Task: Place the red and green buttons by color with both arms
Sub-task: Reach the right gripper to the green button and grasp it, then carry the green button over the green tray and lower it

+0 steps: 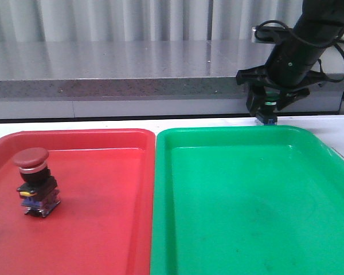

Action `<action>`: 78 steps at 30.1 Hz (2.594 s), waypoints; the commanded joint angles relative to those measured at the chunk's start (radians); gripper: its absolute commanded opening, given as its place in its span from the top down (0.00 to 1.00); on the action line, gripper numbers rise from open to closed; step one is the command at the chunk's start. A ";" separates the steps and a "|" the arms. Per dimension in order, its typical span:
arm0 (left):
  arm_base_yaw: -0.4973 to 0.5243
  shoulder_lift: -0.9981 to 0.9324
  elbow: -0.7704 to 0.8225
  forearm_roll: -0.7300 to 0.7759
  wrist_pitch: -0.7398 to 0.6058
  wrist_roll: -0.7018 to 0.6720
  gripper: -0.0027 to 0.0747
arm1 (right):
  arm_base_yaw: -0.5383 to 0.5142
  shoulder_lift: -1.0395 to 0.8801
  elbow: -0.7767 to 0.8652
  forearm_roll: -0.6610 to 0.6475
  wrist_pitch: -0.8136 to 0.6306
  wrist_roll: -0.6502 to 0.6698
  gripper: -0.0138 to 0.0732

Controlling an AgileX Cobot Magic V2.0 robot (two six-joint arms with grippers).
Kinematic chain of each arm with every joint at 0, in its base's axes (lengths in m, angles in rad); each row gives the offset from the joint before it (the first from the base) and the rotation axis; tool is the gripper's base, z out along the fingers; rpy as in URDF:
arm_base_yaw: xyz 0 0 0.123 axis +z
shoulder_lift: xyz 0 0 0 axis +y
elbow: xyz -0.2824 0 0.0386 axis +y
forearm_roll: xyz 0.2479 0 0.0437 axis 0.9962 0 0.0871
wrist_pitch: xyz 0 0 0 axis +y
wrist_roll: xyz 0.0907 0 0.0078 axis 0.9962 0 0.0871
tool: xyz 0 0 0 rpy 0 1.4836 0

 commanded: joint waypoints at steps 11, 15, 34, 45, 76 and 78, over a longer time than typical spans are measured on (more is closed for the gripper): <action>-0.008 0.004 -0.029 -0.006 -0.067 -0.003 0.37 | 0.000 -0.169 -0.044 0.009 0.011 -0.010 0.49; -0.008 0.004 -0.029 -0.006 -0.067 -0.003 0.37 | 0.002 -0.256 -0.043 0.009 0.110 -0.010 0.49; -0.008 0.004 -0.029 -0.006 -0.067 -0.003 0.37 | 0.213 -0.796 0.629 -0.001 -0.047 -0.120 0.49; -0.008 0.004 -0.029 -0.006 -0.067 -0.003 0.37 | 0.273 -0.708 0.806 -0.001 -0.254 -0.120 0.49; -0.008 0.004 -0.029 -0.006 -0.067 -0.003 0.37 | 0.273 -0.554 0.806 -0.002 -0.364 -0.120 0.30; -0.008 0.004 -0.029 -0.006 -0.067 -0.003 0.37 | 0.273 -0.556 0.805 -0.002 -0.362 -0.120 0.24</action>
